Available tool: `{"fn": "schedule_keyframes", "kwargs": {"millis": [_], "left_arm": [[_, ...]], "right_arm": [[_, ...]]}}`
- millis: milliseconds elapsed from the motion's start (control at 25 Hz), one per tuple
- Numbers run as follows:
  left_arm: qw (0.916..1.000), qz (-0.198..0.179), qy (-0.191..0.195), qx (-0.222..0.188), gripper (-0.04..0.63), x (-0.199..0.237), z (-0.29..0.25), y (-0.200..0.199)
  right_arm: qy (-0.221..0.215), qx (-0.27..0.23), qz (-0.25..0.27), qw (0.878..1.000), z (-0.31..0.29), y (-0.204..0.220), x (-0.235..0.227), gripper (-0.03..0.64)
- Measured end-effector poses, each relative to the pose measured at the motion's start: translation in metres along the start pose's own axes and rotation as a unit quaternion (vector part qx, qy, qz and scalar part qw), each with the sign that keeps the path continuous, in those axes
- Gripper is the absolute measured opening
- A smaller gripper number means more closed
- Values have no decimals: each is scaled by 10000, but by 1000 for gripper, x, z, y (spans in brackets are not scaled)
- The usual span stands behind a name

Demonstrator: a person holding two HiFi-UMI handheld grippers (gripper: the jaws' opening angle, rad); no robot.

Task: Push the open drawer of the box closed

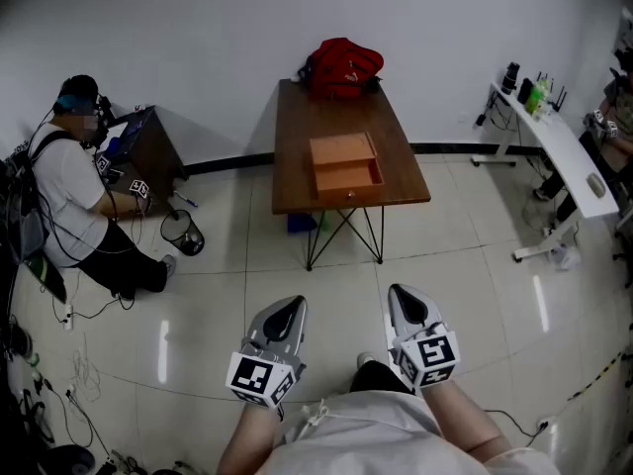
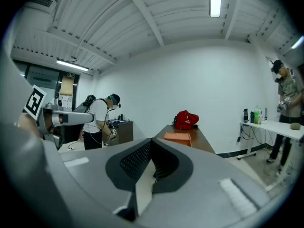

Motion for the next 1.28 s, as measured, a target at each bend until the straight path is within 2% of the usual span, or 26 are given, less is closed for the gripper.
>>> {"fn": "schedule_keyframes", "kwargs": {"millis": [240,440,680,840,960,1160,1280], "left_arm": [[10000,16,-23,91,6,23,-14,16],[9993,264,-182,182,6,52,-52,41],[9989,-2,-117,462,6,87,-131,61],[9984,138,-167,523,6,120,-191,74],[9966,245,-234,754,5,143,-229,96],[9899,762,-406,1123,5,171,-281,144],[9854,935,-428,1356,5,181,-309,173]], "right_arm": [[-64,86,-10,9999,-27,20,-7,3],[-119,189,-21,9997,-66,41,-34,3],[-100,387,13,9992,-137,55,-91,3],[-179,597,92,9980,-199,65,-129,3],[-262,868,84,9958,-240,77,-153,3],[-331,1295,-119,9910,-292,102,-184,3],[-381,1494,-243,9877,-317,126,-200,3]]}}
Point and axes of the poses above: the fingertips, and each gripper's own axes: z backward along the fingers, x to its left, y out of its underside, the point moved 3 cm from there along z, backward along the fingers, and after that the axes turned 9 degrees about -x, right-handed, at the moved point
